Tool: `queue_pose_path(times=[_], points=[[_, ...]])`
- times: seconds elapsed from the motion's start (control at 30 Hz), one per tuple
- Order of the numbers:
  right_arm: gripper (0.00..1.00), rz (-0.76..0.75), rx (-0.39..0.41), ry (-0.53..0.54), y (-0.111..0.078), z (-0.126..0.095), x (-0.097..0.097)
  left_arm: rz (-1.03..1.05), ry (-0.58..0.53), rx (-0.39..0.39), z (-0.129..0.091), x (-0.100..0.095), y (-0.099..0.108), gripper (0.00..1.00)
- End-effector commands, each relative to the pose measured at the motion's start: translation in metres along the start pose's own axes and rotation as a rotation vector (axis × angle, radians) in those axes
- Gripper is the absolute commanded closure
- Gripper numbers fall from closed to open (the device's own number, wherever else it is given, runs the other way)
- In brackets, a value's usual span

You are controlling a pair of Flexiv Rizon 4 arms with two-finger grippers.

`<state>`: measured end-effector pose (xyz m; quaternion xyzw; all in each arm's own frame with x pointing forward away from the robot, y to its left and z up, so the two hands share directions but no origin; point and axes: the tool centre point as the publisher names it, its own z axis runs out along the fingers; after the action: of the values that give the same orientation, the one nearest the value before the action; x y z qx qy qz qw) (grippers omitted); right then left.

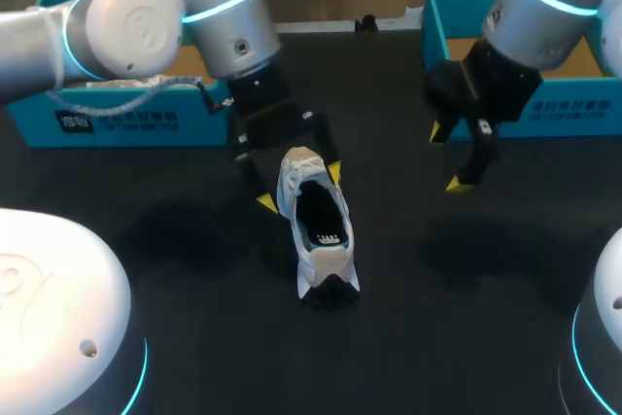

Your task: Take the shoe out of the shoebox, open the shoe tongue, remove and reinsert the insole, then place the shoe into the shoebox

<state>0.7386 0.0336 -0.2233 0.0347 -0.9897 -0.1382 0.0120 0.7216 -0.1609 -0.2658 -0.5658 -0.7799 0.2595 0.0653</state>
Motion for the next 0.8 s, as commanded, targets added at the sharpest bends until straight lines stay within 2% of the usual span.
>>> queue_pose_path(times=[0.03,0.2,0.37,0.4,0.43,0.53,0.6,0.67,0.8], points=[[0.00,0.020,-0.002,-0.002,-0.0063,-0.0129,-0.0008,-0.007,0.035,0.002,0.0018,-0.0022,0.0028,0.00],[0.00,0.081,-0.067,-0.036,-0.0131,-0.0200,-0.0082,-0.012,0.049,0.007,0.0061,-0.0003,0.0048,0.00],[0.00,0.091,-0.067,-0.040,-0.0141,-0.0206,-0.0087,-0.016,0.082,0.004,0.0097,0.0012,0.0067,0.00],[0.00,0.091,-0.067,-0.040,-0.0141,-0.0206,-0.0087,-0.019,0.093,-0.002,0.0095,0.0013,0.0067,0.14],[0.00,0.091,-0.067,-0.040,-0.0141,-0.0206,-0.0087,-0.018,0.093,-0.007,0.0089,0.0010,0.0062,0.45],[0.00,0.091,-0.067,-0.040,-0.0141,-0.0206,-0.0087,-0.017,0.112,-0.024,0.0045,-0.0003,0.0029,0.73],[0.00,0.091,-0.067,-0.040,-0.0141,-0.0206,-0.0087,-0.023,0.122,-0.033,0.0025,-0.0009,0.0010,0.81],[0.00,0.091,-0.067,-0.040,-0.0141,-0.0206,-0.0087,-0.032,0.132,-0.042,0.0016,-0.0013,0.0006,1.00],[0.00,0.091,-0.067,-0.040,-0.0141,-0.0206,-0.0087,-0.076,0.151,-0.058,0.0057,-0.0024,0.0053,1.00]])
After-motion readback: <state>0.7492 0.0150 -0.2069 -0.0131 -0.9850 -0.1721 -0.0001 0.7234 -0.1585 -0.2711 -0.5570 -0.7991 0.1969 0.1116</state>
